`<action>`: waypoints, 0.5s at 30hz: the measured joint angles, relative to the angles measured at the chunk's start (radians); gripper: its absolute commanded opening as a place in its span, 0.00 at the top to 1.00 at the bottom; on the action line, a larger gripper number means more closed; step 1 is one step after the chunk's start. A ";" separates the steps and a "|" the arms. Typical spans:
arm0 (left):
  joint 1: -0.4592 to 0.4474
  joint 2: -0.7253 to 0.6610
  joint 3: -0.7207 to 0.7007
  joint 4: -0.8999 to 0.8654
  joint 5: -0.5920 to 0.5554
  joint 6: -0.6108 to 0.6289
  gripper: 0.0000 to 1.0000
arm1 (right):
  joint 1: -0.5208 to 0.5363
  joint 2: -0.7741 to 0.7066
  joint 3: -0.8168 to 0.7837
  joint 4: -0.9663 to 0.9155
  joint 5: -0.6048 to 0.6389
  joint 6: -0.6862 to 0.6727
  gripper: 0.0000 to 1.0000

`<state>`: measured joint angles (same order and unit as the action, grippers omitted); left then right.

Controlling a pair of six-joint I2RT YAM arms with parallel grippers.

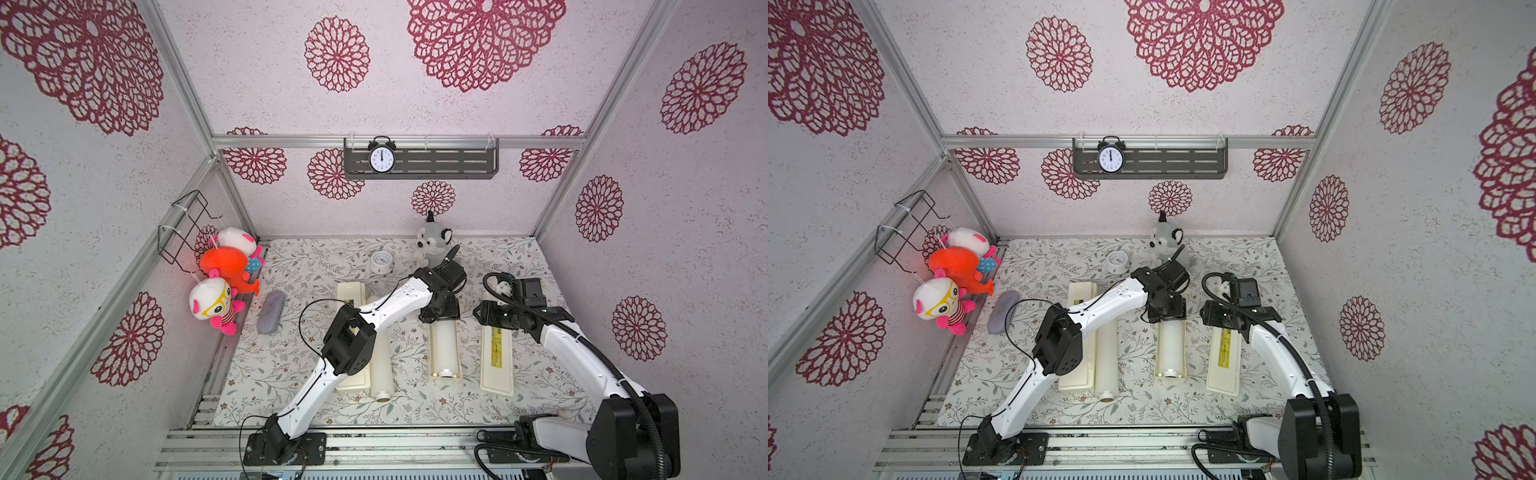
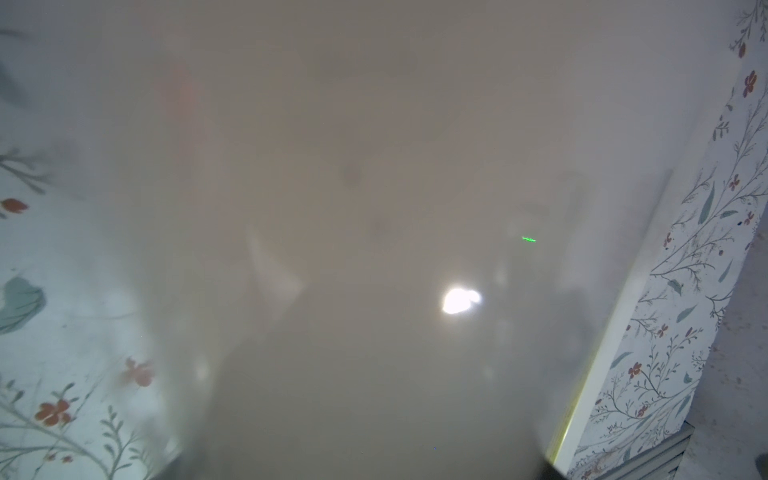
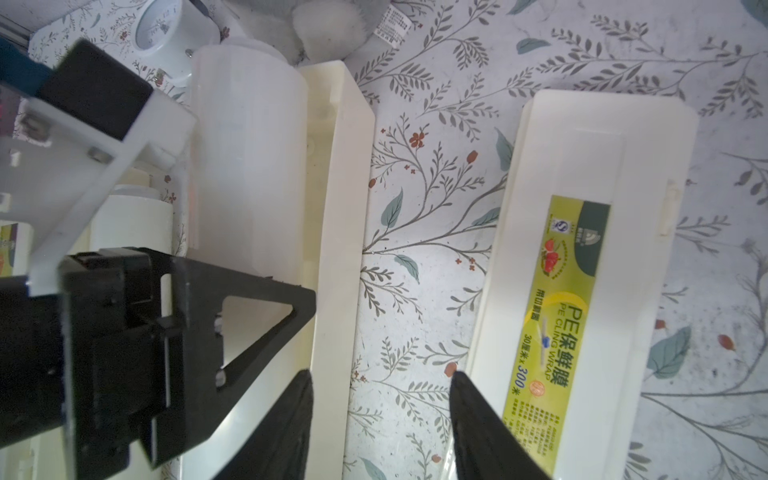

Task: Put plastic wrap rolls into dispensers
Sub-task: Place the plastic wrap into the plastic wrap cutting box.

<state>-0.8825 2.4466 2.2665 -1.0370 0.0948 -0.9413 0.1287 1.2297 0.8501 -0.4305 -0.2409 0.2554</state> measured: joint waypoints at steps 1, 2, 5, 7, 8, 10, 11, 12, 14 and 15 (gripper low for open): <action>0.000 0.000 -0.003 0.000 0.000 -0.002 0.44 | 0.000 0.003 0.000 0.001 0.000 0.000 0.46; 0.000 0.000 -0.008 0.000 0.000 -0.005 0.43 | 0.000 0.005 0.000 0.002 0.000 0.000 0.45; 0.000 0.000 -0.021 0.000 -0.003 -0.011 0.35 | 0.000 0.006 0.000 0.003 0.000 0.000 0.45; 0.000 0.000 -0.026 -0.003 -0.006 -0.016 0.30 | 0.000 0.006 0.000 0.005 0.001 0.000 0.44; 0.000 0.000 -0.028 -0.003 -0.009 -0.017 0.27 | 0.000 0.006 0.000 0.005 0.001 0.000 0.44; 0.000 0.000 -0.031 -0.004 -0.015 -0.021 0.23 | 0.000 0.006 0.000 0.006 0.001 0.000 0.43; 0.000 0.000 -0.032 -0.003 -0.018 -0.025 0.20 | 0.000 0.006 0.000 0.006 0.001 0.000 0.43; 0.000 0.000 -0.032 -0.003 -0.022 -0.032 0.18 | 0.000 0.006 0.000 0.006 0.001 0.000 0.43; 0.000 -0.002 -0.032 0.008 -0.023 -0.039 0.14 | 0.000 0.006 0.000 0.006 0.002 0.000 0.41; 0.000 -0.006 -0.032 0.010 -0.023 -0.041 0.13 | 0.000 0.006 -0.001 0.006 0.003 0.001 0.40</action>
<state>-0.8829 2.4409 2.2341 -1.0271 0.0719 -0.9821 0.1287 1.2358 0.8490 -0.4244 -0.2382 0.2565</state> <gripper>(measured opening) 0.844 0.584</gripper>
